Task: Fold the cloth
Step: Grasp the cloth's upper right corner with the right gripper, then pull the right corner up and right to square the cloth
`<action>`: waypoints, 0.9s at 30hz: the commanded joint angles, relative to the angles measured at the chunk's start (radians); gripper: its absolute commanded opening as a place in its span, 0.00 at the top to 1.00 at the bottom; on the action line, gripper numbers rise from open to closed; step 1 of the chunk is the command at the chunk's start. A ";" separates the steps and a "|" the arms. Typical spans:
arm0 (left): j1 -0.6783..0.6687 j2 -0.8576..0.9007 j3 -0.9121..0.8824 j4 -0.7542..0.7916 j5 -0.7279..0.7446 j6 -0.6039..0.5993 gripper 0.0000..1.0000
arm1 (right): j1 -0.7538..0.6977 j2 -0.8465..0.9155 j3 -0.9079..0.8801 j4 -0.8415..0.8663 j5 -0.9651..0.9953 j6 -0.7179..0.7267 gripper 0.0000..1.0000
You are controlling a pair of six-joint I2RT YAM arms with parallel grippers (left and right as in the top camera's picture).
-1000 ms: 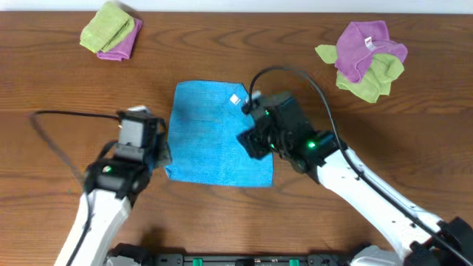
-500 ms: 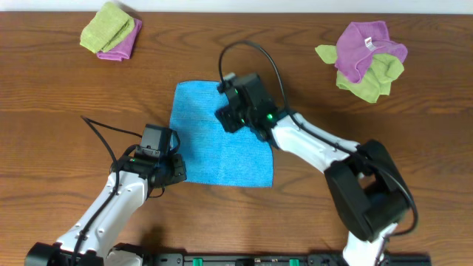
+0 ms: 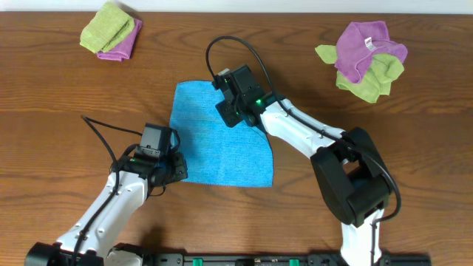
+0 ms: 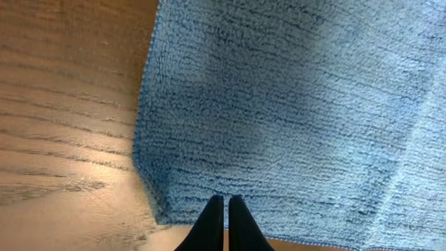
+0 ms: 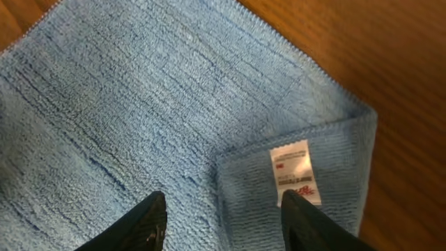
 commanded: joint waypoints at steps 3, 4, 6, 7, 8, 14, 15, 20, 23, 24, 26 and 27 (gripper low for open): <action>0.008 0.003 -0.003 0.004 0.004 -0.005 0.94 | -0.005 0.035 0.018 0.011 0.021 -0.023 0.50; 0.008 0.003 -0.003 0.003 0.004 -0.005 0.94 | -0.003 0.042 0.018 0.010 0.020 -0.015 0.51; 0.008 0.003 -0.003 0.004 0.004 -0.005 0.94 | -0.003 0.046 0.018 0.017 0.009 -0.004 0.52; 0.008 0.003 -0.003 0.004 0.004 -0.005 0.94 | -0.003 0.047 0.018 0.026 0.009 -0.004 0.53; 0.008 0.003 -0.003 0.004 0.004 -0.005 0.94 | -0.003 0.049 0.018 0.031 0.004 -0.005 0.53; 0.008 0.003 -0.003 0.004 0.004 -0.005 0.94 | 0.002 0.057 0.018 0.055 -0.013 0.000 0.55; 0.008 0.003 -0.003 0.004 0.004 -0.005 0.94 | 0.003 0.058 0.018 0.063 -0.013 0.000 0.56; 0.008 0.003 -0.003 0.004 0.004 -0.005 0.94 | 0.004 0.073 0.018 0.085 -0.013 0.008 0.61; 0.008 0.003 -0.003 0.004 0.004 -0.005 0.94 | 0.006 0.087 0.018 0.082 -0.024 0.013 0.62; 0.008 0.003 -0.003 0.004 0.004 -0.005 0.94 | 0.008 0.090 0.018 0.082 -0.024 0.022 0.62; 0.008 0.003 -0.003 0.004 0.004 -0.005 0.94 | 0.011 0.090 0.018 0.082 -0.024 0.022 0.62; 0.008 0.003 -0.003 0.004 0.004 -0.005 0.94 | 0.011 0.090 0.018 0.086 -0.024 0.022 0.62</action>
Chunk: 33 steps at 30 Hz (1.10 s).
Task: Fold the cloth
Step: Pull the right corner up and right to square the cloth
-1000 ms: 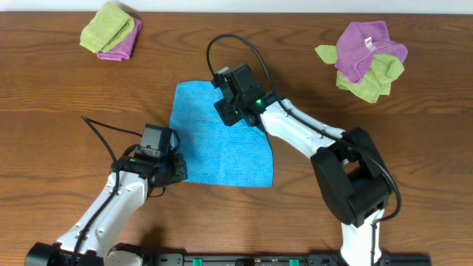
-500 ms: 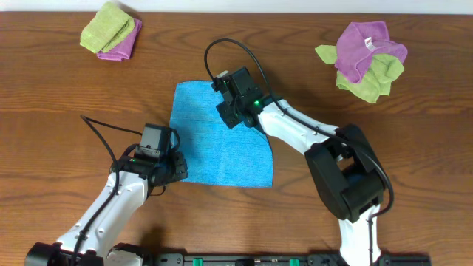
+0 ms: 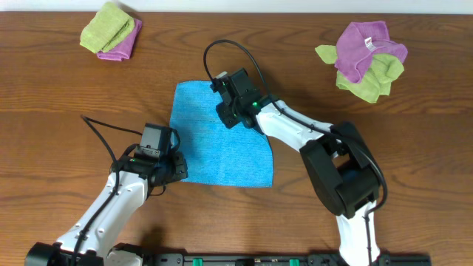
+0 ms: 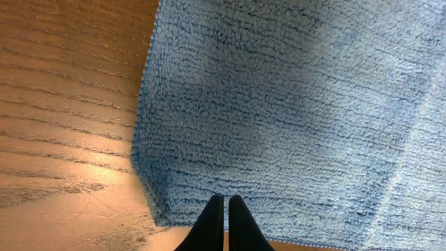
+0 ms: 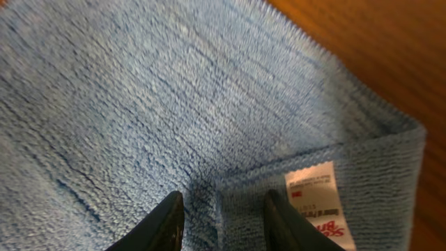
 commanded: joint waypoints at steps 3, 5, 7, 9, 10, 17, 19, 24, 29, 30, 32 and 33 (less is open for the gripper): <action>0.008 0.003 -0.003 0.001 0.011 -0.005 0.94 | 0.011 0.011 0.018 0.010 -0.013 0.023 0.62; 0.008 0.003 -0.003 0.001 0.016 -0.005 0.94 | 0.011 0.012 0.018 0.010 -0.013 0.023 0.62; 0.008 0.003 -0.003 0.001 0.022 -0.005 0.94 | 0.011 0.021 0.018 0.013 -0.013 0.023 0.65; 0.008 0.003 -0.003 0.001 0.022 -0.005 0.94 | 0.011 0.036 0.018 0.008 -0.013 0.032 0.74; 0.008 0.003 -0.003 0.001 0.022 -0.005 0.94 | 0.011 0.041 0.018 0.006 -0.013 0.042 0.81; 0.008 0.003 -0.003 0.001 0.022 -0.005 0.94 | 0.008 0.034 0.073 -0.060 -0.013 0.075 0.99; 0.008 0.003 -0.003 0.001 0.018 -0.004 0.94 | 0.008 0.033 0.119 -0.115 -0.002 0.074 0.99; 0.008 0.003 -0.003 0.002 -0.035 -0.004 0.94 | 0.007 0.031 0.249 -0.266 0.028 0.045 0.99; 0.008 0.004 -0.003 0.017 -0.045 -0.004 0.94 | 0.006 0.031 0.315 -0.377 0.160 0.031 0.99; 0.008 0.004 -0.003 0.019 -0.051 -0.004 0.94 | 0.006 0.031 0.319 -0.391 0.179 0.020 0.99; 0.008 0.004 -0.003 0.022 -0.058 -0.004 0.94 | 0.003 0.031 0.319 -0.431 0.244 0.019 0.99; 0.008 0.004 -0.003 0.024 -0.058 -0.004 0.94 | -0.001 0.031 0.319 -0.455 0.274 0.019 0.99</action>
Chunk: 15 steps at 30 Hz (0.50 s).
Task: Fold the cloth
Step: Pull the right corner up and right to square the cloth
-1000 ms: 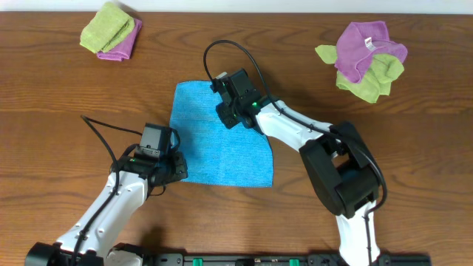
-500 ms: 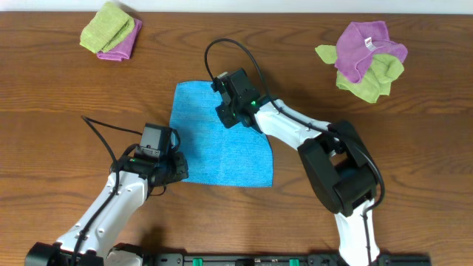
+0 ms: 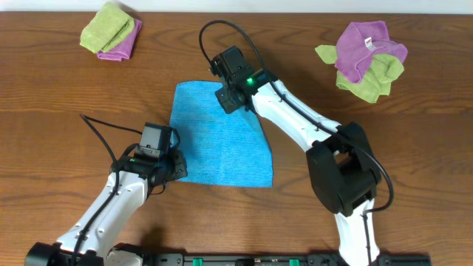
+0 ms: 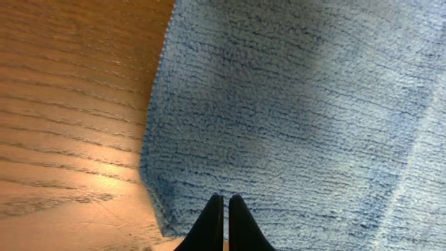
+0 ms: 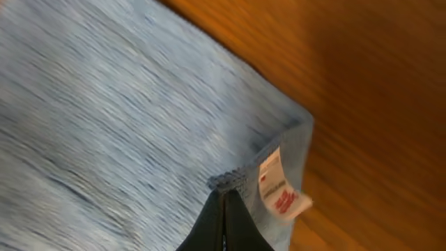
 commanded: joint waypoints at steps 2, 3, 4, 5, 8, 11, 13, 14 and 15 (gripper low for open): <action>0.008 0.004 -0.003 0.004 -0.026 -0.004 0.94 | -0.012 0.013 0.018 -0.063 0.157 -0.022 0.99; 0.008 0.004 -0.003 0.003 -0.026 -0.004 0.94 | -0.021 0.013 0.018 -0.085 0.184 -0.021 0.99; 0.008 0.004 -0.003 0.004 -0.027 -0.004 0.94 | -0.032 0.013 0.018 -0.105 0.207 -0.021 0.99; 0.008 0.004 -0.003 0.004 -0.026 -0.004 0.94 | -0.050 0.013 0.018 -0.131 0.232 -0.017 0.99; 0.008 0.004 -0.003 0.003 -0.027 -0.004 0.94 | -0.103 0.013 0.018 -0.181 0.250 -0.004 0.99; 0.008 0.004 -0.003 0.004 -0.027 -0.003 0.94 | -0.163 0.013 0.018 -0.207 0.260 0.042 0.99; 0.008 0.004 -0.003 0.004 -0.027 -0.004 0.94 | -0.203 0.013 0.018 -0.212 0.246 0.062 0.81; 0.008 0.004 -0.003 0.004 -0.027 -0.003 0.94 | -0.225 0.013 0.018 -0.213 0.214 0.061 0.33; 0.008 0.004 -0.003 0.005 -0.027 -0.003 0.94 | -0.238 0.013 0.018 -0.216 0.193 0.060 0.13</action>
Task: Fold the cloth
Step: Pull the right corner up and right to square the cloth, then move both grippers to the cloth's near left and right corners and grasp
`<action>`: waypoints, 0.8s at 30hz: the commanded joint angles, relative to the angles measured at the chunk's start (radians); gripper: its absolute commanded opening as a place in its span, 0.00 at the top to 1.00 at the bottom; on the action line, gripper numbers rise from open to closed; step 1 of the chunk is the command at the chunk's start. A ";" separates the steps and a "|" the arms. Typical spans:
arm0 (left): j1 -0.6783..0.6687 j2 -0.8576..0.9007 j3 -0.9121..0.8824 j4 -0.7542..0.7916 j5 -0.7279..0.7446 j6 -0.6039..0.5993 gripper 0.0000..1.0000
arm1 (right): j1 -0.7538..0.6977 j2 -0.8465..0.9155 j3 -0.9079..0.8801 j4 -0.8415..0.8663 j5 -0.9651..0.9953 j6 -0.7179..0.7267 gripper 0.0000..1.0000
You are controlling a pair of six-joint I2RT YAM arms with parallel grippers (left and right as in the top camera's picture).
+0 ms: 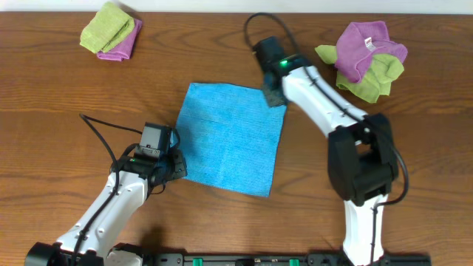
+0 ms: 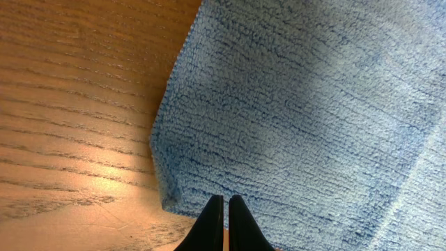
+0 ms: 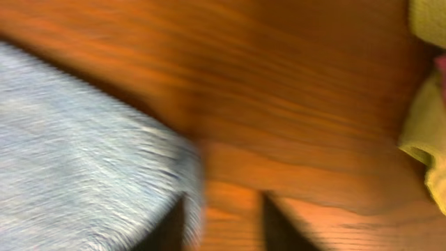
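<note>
The blue cloth [image 1: 233,137] lies spread flat as one rough square in the middle of the table, its corners all turned out. My right gripper [image 1: 274,96] hovers at its far right corner. The right wrist view is blurred, but the right gripper [image 3: 223,216] shows its fingers wide apart, with the cloth's corner [image 3: 83,160] beside the left finger. My left gripper [image 1: 171,168] sits at the near left corner. In the left wrist view the left gripper [image 2: 226,209] is shut, its tips over the cloth's near edge [image 2: 300,104].
A green and purple pile of cloths [image 1: 111,31] lies at the far left of the wooden table [image 1: 66,96]. Another purple and green pile [image 1: 366,59] lies at the far right, close to my right arm; its green edge [image 3: 426,139] shows in the right wrist view.
My right gripper was shut on the turned-over tagged corner near the cloth's far middle. Now it is further right and open, and that corner lies unfolded. The cloth shifted slightly right at my left gripper.
At first my right gripper stood open over the tagged corner, which lay folded onto the cloth. It was then narrower around that flap, then shut on it. Now the flap is laid out to the far right and let go. My left gripper stayed shut at the near left corner.
</note>
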 commanded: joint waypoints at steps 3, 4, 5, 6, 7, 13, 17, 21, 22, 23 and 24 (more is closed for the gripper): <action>0.008 0.004 -0.003 0.007 -0.023 -0.004 0.94 | -0.032 0.012 0.017 -0.035 -0.026 0.025 0.01; 0.008 0.004 -0.003 0.007 -0.026 -0.004 0.94 | -0.032 0.010 0.018 -0.051 -0.027 0.026 0.02; 0.008 0.004 -0.003 0.007 -0.035 -0.003 0.94 | -0.032 0.008 0.019 -0.066 -0.027 0.026 0.05; 0.008 0.004 -0.003 0.006 -0.054 -0.003 0.94 | -0.031 0.002 0.019 -0.084 -0.035 0.026 0.06; 0.008 0.004 -0.003 0.007 -0.087 0.003 0.94 | -0.029 -0.010 0.019 -0.111 -0.060 0.026 0.07; 0.018 0.003 0.025 0.042 -0.126 0.053 0.93 | -0.027 -0.153 0.019 -0.190 -0.239 0.026 0.11; 0.027 0.003 0.106 0.029 -0.129 0.109 0.83 | -0.021 -0.329 0.017 -0.264 -0.279 0.026 0.12; 0.079 0.003 0.137 0.021 -0.106 0.123 0.74 | 0.014 -0.534 -0.079 -0.340 -0.300 0.026 0.21; 0.113 0.003 0.137 0.017 -0.067 0.123 0.74 | 0.031 -0.599 -0.138 -0.334 -0.300 0.036 0.21; 0.145 0.003 0.137 0.013 -0.024 0.123 0.74 | 0.045 -0.659 -0.196 -0.320 -0.301 0.056 0.20; 0.190 0.003 0.137 0.009 0.042 0.124 0.73 | 0.062 -0.724 -0.269 -0.300 -0.302 0.086 0.19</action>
